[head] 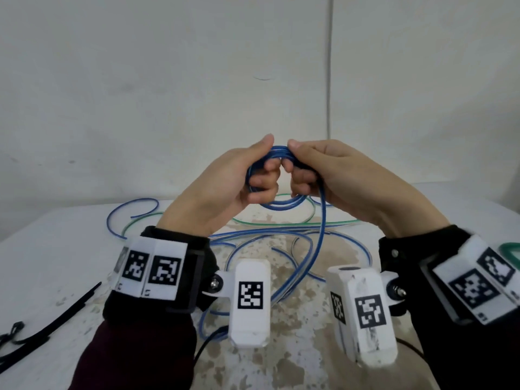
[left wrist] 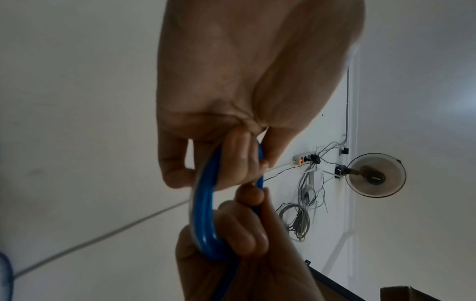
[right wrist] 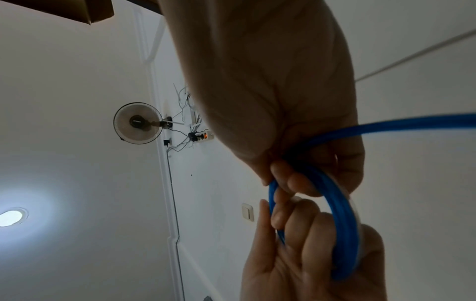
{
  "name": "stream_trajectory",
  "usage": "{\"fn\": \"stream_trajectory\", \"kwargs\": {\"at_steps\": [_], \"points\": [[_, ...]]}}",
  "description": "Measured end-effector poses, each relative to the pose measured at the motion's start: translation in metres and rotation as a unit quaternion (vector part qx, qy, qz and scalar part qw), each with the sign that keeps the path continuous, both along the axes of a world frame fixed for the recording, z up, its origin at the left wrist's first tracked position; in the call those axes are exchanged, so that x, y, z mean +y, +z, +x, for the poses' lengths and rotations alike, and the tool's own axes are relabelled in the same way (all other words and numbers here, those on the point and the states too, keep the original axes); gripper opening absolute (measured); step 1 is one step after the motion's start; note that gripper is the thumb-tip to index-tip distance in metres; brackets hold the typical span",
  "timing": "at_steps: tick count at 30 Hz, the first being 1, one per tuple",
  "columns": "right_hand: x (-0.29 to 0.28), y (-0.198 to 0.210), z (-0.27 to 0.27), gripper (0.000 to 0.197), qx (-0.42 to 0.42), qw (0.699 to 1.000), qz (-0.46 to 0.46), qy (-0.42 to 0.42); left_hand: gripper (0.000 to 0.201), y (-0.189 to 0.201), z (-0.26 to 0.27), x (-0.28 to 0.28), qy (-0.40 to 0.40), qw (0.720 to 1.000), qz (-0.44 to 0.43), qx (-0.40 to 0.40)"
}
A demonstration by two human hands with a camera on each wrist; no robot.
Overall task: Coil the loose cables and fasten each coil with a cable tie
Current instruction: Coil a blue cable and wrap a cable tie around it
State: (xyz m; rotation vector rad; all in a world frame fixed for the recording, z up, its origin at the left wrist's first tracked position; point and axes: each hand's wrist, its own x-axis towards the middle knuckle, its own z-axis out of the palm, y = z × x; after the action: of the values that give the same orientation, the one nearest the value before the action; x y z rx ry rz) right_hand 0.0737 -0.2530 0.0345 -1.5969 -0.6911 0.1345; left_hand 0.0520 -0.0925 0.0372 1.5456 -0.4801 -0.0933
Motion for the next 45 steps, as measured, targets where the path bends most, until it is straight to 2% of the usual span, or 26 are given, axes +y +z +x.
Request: {"fn": "stream_trajectory", "kwargs": {"at_steps": [4, 8, 11, 13, 17, 20, 23, 25, 28, 30, 34, 35, 37, 39, 42, 43, 45], "points": [[0.002, -0.001, 0.002, 0.040, 0.016, 1.000, 0.025, -0.001, 0.041, 0.002, 0.000, 0.005, 0.045, 0.998, -0.017, -0.034], [0.000, 0.002, 0.001, 0.037, 0.040, 0.997, 0.068, 0.015, 0.037, 0.002, -0.001, 0.000, 0.010, 0.999, -0.019, -0.044], [-0.001, 0.003, -0.002, 0.037, -0.007, 1.000, 0.005, -0.004, 0.033, 0.002, -0.004, 0.000, -0.024, 0.999, 0.018, -0.019], [0.003, 0.002, -0.005, 0.038, -0.032, 0.999, -0.023, -0.013, 0.035, 0.002, -0.006, 0.000, -0.002, 0.998, 0.046, -0.034], [0.009, 0.005, -0.005, 0.040, 0.023, 0.997, 0.067, -0.018, 0.041, 0.007, -0.011, 0.001, 0.082, 0.991, 0.032, -0.101], [0.006, 0.007, -0.006, 0.037, 0.027, 0.995, 0.100, 0.016, 0.039, 0.013, -0.014, 0.001, 0.065, 0.995, -0.011, -0.077], [0.008, 0.004, -0.007, 0.035, 0.001, 0.997, 0.079, 0.016, 0.039, 0.012, -0.015, 0.000, 0.060, 0.996, 0.002, -0.068], [0.007, 0.001, -0.006, 0.027, -0.033, 0.999, 0.040, 0.015, 0.040, 0.012, -0.014, 0.002, 0.093, 0.991, -0.006, -0.099], [0.001, -0.002, -0.005, 0.011, -0.102, 0.987, -0.124, -0.015, 0.038, 0.018, -0.015, 0.011, 0.135, 0.976, -0.094, -0.140], [-0.001, -0.007, 0.000, 0.017, -0.123, 0.958, -0.246, -0.084, 0.037, 0.023, -0.018, 0.019, 0.154, 0.962, -0.145, -0.173], [-0.002, -0.017, 0.012, 0.050, -0.124, 0.858, -0.440, -0.233, 0.036, 0.029, -0.023, 0.033, 0.200, 0.936, -0.201, -0.211], [-0.004, -0.019, 0.014, 0.053, -0.098, 0.846, -0.469, -0.235, 0.036, 0.028, -0.024, 0.034, 0.208, 0.932, -0.205, -0.213], [-0.007, -0.023, 0.017, 0.049, -0.027, 0.848, -0.489, -0.203, 0.037, 0.027, -0.023, 0.031, 0.218, 0.930, -0.204, -0.212], [-0.010, -0.024, 0.018, 0.045, 0.027, 0.872, -0.457, -0.175, 0.038, 0.024, -0.021, 0.026, 0.223, 0.932, -0.196, -0.209], [-0.019, -0.014, 0.023, 0.044, 0.029, 0.930, -0.277, -0.239, 0.038, 0.022, -0.019, 0.020, 0.222, 0.939, -0.170, -0.199], [-0.024, -0.010, 0.023, 0.042, 0.006, 0.937, -0.209, -0.280, 0.039, 0.022, -0.019, 0.020, 0.223, 0.941, -0.162, -0.196], [-0.036, -0.001, 0.023, 0.035, -0.064, 0.929, -0.124, -0.342, 0.039, 0.022, -0.018, 0.021, 0.228, 0.942, -0.155, -0.194]]}}
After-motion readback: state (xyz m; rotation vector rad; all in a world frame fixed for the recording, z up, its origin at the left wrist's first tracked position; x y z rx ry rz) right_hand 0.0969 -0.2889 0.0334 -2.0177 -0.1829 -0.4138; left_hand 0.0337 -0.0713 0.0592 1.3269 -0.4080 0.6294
